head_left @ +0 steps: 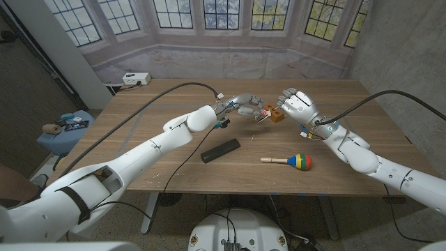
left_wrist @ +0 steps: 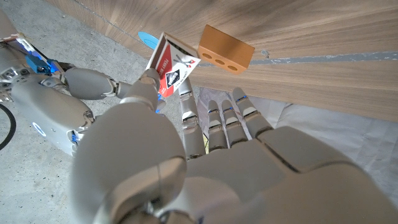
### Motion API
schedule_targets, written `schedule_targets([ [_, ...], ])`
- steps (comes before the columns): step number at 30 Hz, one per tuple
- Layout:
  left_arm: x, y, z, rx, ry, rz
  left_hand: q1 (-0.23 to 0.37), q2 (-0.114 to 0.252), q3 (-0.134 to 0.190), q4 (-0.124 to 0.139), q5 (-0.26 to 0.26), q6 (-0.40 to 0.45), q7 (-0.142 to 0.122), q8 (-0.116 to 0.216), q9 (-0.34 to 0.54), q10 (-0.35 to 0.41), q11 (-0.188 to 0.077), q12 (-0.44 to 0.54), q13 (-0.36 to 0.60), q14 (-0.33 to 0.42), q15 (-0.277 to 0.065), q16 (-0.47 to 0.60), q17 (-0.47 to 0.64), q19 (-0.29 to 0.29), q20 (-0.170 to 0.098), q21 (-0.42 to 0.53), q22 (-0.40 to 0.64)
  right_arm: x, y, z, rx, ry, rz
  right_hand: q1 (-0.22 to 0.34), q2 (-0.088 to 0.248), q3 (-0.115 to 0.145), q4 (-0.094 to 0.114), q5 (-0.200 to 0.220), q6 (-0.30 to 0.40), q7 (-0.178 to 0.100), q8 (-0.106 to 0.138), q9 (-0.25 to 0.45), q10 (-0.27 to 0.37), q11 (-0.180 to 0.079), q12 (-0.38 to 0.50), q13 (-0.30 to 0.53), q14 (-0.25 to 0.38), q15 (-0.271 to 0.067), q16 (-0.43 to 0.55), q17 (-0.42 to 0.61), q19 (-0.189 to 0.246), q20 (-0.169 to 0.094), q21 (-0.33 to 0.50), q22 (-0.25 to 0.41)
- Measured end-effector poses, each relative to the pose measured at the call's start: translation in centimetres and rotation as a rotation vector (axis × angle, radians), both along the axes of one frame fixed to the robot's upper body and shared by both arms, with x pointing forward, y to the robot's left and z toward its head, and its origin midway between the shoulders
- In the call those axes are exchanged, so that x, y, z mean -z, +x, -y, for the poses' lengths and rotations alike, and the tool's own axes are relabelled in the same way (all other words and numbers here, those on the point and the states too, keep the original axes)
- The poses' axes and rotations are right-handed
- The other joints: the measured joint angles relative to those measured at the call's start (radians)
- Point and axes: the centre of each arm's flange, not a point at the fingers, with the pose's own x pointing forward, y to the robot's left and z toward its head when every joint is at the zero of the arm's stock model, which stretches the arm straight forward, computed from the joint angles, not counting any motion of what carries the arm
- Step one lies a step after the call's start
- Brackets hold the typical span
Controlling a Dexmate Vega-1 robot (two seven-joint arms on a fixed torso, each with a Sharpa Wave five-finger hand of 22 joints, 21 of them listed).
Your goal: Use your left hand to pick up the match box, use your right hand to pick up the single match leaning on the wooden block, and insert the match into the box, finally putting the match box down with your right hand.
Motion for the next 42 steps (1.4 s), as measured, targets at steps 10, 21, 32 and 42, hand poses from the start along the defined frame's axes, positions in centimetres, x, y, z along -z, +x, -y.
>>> schedule_targets([
  [10,0.1,0.0,0.0,0.003,0.002,-0.001,0.0,0.0,0.004,0.004,0.0,0.0,0.0,-0.001,0.0,0.0,0.0,0.0,0.0,0.0,0.0,0.0,0.0,0.0,0.0,0.0,0.0,-0.2,-0.4,-0.3,0.006,-0.034,0.004,0.0,0.0,0.0,0.0,0.0,0.0,0.0,-0.002,0.0,0.0,0.0,0.0,0.0,0.0,0.0,-0.007,0.0,0.0,0.0,0.0,0.0],
  [21,-0.1,0.2,-0.1,0.007,0.007,-0.003,0.0,0.0,0.004,0.004,0.0,0.0,0.0,-0.002,-0.001,0.0,0.0,0.0,0.0,0.0,0.0,0.0,0.0,0.0,0.0,0.0,0.0,-0.9,-0.8,-0.8,0.001,-0.066,0.02,0.007,0.006,0.0,0.0,0.0,0.001,-0.001,-0.003,-0.001,0.004,-0.004,0.0,0.0,0.002,0.002,-0.007,0.0,0.0,0.0,0.0,0.0],
  [32,-0.2,0.4,0.1,0.014,0.017,-0.006,-0.005,-0.005,0.004,0.004,0.0,0.0,0.0,0.004,-0.002,0.0,0.0,0.0,0.0,0.0,0.0,0.0,0.0,0.0,0.0,0.0,0.0,-1.4,-1.0,-1.4,-0.003,-0.092,0.037,0.008,0.006,-0.003,-0.003,-0.001,0.002,-0.002,0.004,-0.001,0.006,-0.006,0.0,0.0,0.002,0.002,-0.007,0.0,0.0,0.0,0.0,0.0],
  [42,-0.3,0.6,0.3,0.018,0.021,-0.012,-0.005,-0.005,0.006,0.003,0.0,0.0,0.0,0.004,-0.003,0.0,0.0,0.0,0.0,0.0,0.0,0.0,0.0,0.0,0.0,0.0,0.0,-1.8,-1.0,-1.8,-0.01,-0.115,0.044,0.008,0.006,-0.003,-0.003,-0.001,0.004,-0.004,0.004,0.0,0.007,-0.007,0.0,0.0,0.002,0.002,-0.007,0.005,-0.002,-0.002,0.0,0.0],
])
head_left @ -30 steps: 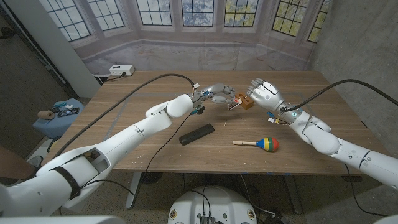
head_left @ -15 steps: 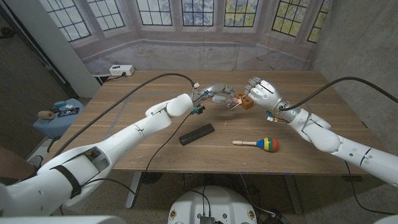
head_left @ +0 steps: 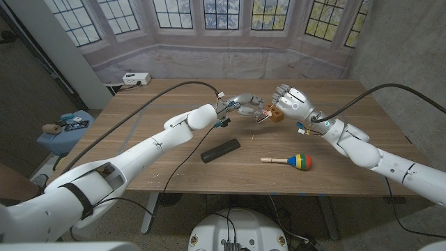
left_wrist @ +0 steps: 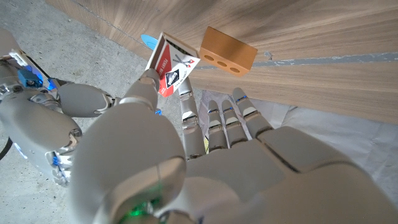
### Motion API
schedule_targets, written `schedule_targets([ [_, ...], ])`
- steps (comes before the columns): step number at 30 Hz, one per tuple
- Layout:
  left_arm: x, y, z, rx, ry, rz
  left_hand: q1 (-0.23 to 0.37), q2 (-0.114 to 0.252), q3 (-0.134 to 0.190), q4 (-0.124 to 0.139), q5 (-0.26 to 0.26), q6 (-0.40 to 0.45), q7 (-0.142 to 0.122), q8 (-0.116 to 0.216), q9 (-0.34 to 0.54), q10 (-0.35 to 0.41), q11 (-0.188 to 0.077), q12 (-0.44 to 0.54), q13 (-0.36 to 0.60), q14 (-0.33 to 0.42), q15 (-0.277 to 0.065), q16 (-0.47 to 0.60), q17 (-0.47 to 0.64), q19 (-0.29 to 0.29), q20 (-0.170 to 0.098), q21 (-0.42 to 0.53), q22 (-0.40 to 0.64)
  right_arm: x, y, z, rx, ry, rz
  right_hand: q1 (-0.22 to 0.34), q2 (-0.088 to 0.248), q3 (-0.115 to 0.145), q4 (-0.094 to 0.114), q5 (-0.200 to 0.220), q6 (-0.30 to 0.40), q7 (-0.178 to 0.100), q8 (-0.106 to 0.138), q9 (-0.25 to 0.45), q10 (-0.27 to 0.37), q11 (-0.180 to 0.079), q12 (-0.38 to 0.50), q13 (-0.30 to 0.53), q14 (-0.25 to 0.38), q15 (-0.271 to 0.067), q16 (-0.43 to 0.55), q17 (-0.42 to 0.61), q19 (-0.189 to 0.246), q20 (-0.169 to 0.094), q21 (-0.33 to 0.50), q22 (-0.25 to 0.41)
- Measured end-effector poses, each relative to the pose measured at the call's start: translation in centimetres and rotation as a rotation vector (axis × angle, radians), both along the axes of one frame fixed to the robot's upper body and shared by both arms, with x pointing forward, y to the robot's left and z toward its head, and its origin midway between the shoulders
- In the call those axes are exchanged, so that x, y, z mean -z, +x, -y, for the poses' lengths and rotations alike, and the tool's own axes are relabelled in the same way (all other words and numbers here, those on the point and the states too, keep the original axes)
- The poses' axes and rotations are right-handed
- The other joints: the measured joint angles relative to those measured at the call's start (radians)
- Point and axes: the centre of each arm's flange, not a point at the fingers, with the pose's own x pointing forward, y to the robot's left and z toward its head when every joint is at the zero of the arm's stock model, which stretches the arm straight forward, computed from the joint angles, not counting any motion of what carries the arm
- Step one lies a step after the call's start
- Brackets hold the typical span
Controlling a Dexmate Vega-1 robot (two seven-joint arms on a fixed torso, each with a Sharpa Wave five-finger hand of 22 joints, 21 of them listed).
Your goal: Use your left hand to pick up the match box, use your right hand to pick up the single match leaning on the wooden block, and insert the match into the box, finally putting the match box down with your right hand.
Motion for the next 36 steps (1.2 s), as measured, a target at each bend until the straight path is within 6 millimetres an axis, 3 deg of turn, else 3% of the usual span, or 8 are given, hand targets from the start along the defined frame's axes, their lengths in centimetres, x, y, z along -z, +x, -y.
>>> schedule_targets([
  [36,-0.4,0.5,-0.1,0.015,-0.002,-0.008,0.0,0.0,0.002,-0.003,-0.001,0.0,0.0,-0.001,0.0,0.0,0.0,0.0,0.0,0.0,0.0,0.0,0.0,0.0,0.0,0.0,0.0,0.3,1.4,-0.2,-0.01,-0.003,-0.036,0.005,0.003,-0.007,0.001,-0.003,-0.001,0.001,-0.004,0.0,-0.007,-0.007,-0.004,0.0,0.0,0.0,-0.008,0.0,-0.013,0.006,-0.006,0.0],
])
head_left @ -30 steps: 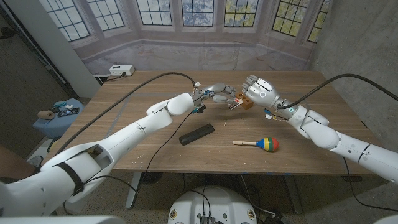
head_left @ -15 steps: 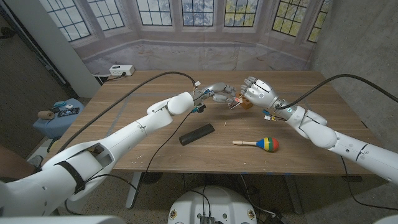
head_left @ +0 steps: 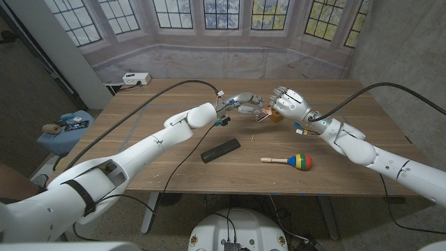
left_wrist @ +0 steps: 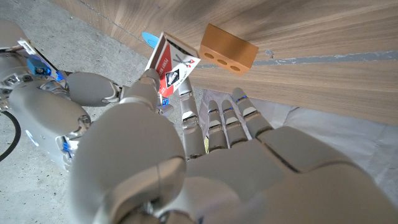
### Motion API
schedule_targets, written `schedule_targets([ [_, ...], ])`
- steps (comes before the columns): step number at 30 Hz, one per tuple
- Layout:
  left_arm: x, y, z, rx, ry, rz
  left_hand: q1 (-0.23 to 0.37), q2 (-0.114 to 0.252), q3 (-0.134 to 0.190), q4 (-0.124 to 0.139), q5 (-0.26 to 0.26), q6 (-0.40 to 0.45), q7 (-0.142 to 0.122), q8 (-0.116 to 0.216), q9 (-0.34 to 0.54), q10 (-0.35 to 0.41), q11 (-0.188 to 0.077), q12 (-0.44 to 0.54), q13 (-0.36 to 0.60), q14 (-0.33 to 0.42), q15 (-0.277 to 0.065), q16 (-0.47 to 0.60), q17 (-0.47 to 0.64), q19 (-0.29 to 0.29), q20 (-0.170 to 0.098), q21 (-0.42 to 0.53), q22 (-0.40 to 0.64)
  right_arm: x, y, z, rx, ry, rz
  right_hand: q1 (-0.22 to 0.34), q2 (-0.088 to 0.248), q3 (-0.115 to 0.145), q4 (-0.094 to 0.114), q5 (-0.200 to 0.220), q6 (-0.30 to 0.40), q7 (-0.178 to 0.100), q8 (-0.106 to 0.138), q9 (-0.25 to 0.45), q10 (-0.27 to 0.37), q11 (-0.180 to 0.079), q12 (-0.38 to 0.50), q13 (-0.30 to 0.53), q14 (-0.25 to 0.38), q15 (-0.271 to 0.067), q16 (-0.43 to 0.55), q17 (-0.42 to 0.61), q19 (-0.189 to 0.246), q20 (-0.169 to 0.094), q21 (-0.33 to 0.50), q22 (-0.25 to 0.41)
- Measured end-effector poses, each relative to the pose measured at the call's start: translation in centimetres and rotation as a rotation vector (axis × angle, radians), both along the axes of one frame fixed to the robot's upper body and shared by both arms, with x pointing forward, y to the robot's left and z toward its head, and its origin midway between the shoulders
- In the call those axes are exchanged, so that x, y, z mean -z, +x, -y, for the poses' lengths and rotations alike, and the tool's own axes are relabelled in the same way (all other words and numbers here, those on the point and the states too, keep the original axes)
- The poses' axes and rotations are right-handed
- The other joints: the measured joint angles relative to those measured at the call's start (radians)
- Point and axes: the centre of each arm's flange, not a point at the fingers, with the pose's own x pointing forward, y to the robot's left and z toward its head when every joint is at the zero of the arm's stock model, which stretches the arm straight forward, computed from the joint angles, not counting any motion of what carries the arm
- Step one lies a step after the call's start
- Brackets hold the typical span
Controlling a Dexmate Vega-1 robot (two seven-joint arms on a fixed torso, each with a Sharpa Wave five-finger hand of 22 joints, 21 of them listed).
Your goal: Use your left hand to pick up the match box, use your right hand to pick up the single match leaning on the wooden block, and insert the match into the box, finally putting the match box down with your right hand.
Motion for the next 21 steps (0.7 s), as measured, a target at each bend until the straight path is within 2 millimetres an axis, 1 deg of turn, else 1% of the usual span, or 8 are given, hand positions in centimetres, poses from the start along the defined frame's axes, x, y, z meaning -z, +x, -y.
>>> schedule_targets([
  [3,-0.03,0.04,-0.04,0.001,0.001,0.0,0.0,0.0,0.0,0.0,0.0,0.0,0.0,0.0,-0.001,0.0,0.0,0.0,0.0,0.0,0.0,0.0,0.0,0.0,0.0,0.0,0.0,-0.01,0.06,0.03,-0.001,0.003,-0.003,0.001,-0.001,-0.002,-0.002,0.0,0.0,0.0,-0.002,0.0,0.0,0.0,0.0,0.0,0.0,0.0,0.0,0.0,0.0,0.0,0.0,0.0],
  [6,-0.11,0.08,-0.08,0.003,0.0,0.001,0.0,0.0,0.0,0.0,0.0,0.0,0.0,0.0,-0.001,0.0,0.0,0.0,0.0,0.0,0.0,0.0,0.0,-0.006,-0.006,0.0,0.0,-0.02,0.15,0.09,0.001,0.004,-0.005,0.0,-0.001,-0.002,-0.002,0.0,0.0,0.0,-0.002,0.0,0.0,0.0,0.0,0.0,0.0,0.0,0.0,0.0,0.0,0.0,0.0,0.0],
  [14,-0.24,0.2,-0.14,0.009,0.002,0.001,0.0,0.0,0.0,0.0,0.0,-0.002,0.002,-0.003,0.001,0.0,0.0,0.0,0.0,0.0,0.0,0.0,0.0,-0.006,-0.006,0.0,0.0,-0.03,0.2,0.27,0.005,0.01,-0.011,0.0,-0.001,-0.002,-0.002,0.005,-0.001,0.001,-0.003,0.0,0.0,0.0,0.0,0.0,0.0,0.0,0.0,0.0,0.0,0.0,0.0,0.0],
  [21,-0.26,0.25,-0.17,0.011,0.005,0.001,0.0,0.0,0.0,0.0,-0.003,-0.002,0.002,-0.003,0.001,0.0,0.0,0.0,0.0,0.0,0.0,0.0,0.0,-0.006,-0.006,0.0,0.0,0.07,0.19,0.48,0.011,0.016,-0.016,0.0,-0.001,-0.002,-0.002,0.005,0.002,-0.002,0.0,0.0,0.0,0.0,0.0,0.0,0.0,0.0,0.0,0.0,0.0,0.0,0.0,0.0],
])
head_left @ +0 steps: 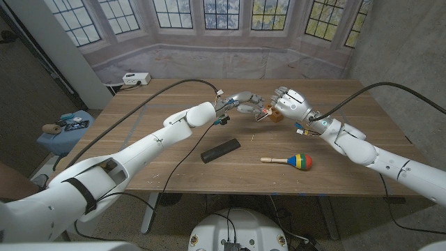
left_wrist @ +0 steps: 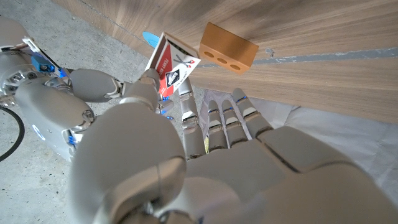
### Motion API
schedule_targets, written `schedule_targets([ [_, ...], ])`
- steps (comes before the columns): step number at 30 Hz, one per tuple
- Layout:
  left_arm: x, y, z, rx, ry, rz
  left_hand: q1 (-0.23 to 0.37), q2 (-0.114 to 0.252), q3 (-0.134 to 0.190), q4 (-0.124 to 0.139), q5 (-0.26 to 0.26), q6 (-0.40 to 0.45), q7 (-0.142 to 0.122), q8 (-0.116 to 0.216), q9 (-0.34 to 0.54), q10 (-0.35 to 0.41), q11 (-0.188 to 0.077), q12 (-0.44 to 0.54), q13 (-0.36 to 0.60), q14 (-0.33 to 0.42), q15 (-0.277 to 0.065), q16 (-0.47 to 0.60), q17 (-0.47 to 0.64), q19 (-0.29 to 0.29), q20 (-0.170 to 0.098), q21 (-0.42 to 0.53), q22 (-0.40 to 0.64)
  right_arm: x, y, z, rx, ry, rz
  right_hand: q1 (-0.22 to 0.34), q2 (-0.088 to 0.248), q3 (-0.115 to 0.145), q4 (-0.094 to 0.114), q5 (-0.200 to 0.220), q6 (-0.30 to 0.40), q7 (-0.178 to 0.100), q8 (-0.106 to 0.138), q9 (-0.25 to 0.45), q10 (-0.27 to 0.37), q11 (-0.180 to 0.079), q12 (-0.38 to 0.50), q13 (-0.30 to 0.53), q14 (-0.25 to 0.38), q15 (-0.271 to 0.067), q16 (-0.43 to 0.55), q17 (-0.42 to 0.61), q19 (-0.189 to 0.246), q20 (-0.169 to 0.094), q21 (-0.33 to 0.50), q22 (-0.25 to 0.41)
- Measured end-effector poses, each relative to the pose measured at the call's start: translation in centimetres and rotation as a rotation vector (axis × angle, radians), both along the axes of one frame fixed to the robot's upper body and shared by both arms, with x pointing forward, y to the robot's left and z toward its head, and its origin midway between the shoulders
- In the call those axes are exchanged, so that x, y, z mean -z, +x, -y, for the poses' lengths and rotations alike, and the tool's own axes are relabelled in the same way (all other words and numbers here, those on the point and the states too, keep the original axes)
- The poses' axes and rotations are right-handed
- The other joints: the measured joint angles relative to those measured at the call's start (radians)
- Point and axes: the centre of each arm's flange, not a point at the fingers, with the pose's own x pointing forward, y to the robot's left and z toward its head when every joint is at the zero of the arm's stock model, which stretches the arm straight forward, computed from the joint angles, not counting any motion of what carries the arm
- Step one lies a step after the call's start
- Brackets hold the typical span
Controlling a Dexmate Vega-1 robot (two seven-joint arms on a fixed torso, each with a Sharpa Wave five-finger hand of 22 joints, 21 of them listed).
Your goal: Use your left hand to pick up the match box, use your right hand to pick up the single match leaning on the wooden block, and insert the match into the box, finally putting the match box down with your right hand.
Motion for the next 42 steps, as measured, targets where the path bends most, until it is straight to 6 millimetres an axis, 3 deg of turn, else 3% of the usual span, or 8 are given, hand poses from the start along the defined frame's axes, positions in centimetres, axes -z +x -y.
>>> schedule_targets([
  [42,0.19,-0.68,0.33,-0.004,0.003,0.009,-0.002,0.002,0.003,0.003,0.0,0.0,0.0,-0.005,0.002,0.0,0.0,0.0,0.0,0.0,0.0,0.0,0.0,0.0,0.0,0.0,0.0,0.88,-0.57,0.12,-0.004,0.04,0.013,0.007,0.001,-0.004,0.004,-0.001,-0.002,0.002,0.0,0.0,0.0,0.0,0.0,0.0,0.0,0.0,-0.006,0.005,0.0,0.0,0.0,0.0],
])
